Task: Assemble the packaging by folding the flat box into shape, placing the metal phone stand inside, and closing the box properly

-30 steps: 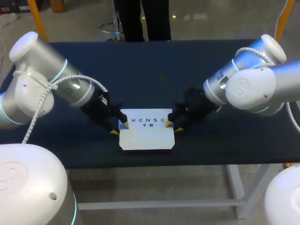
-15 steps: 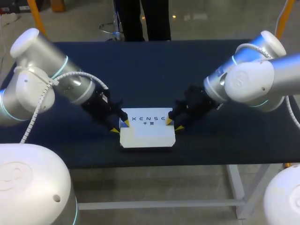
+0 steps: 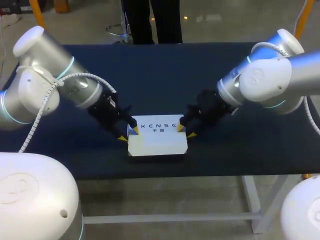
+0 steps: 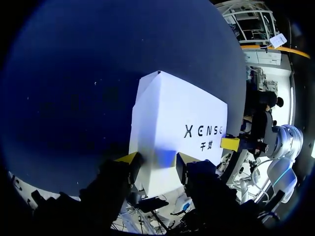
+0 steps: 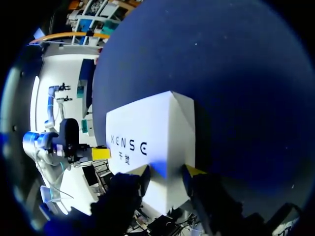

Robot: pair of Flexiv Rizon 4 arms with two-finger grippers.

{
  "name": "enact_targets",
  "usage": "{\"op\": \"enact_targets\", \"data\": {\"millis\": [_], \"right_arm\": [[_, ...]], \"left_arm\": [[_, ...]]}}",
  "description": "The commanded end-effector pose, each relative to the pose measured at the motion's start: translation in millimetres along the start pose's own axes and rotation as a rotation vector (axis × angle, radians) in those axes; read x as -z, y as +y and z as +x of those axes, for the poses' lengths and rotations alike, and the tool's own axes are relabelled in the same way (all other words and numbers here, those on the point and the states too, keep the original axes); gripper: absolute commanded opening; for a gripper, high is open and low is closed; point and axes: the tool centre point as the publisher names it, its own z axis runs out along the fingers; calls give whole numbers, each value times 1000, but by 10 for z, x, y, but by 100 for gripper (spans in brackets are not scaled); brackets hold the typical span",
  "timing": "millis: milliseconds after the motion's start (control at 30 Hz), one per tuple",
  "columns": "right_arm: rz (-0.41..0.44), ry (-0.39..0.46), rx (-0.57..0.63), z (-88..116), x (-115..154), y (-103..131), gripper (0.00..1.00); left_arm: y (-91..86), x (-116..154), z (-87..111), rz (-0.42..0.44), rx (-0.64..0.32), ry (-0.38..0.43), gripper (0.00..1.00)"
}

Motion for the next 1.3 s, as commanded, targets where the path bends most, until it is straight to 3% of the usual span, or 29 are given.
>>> {"op": "enact_targets", "data": {"millis": [33,1300], "right_arm": [[23,6,-7,15,0,47,48],[98,-2,-73,98,59,98,44]], "left_arm": [[-26,-12,49,-10,2,-11,52],[-104,107,103,-107,47,-48,59]]}}
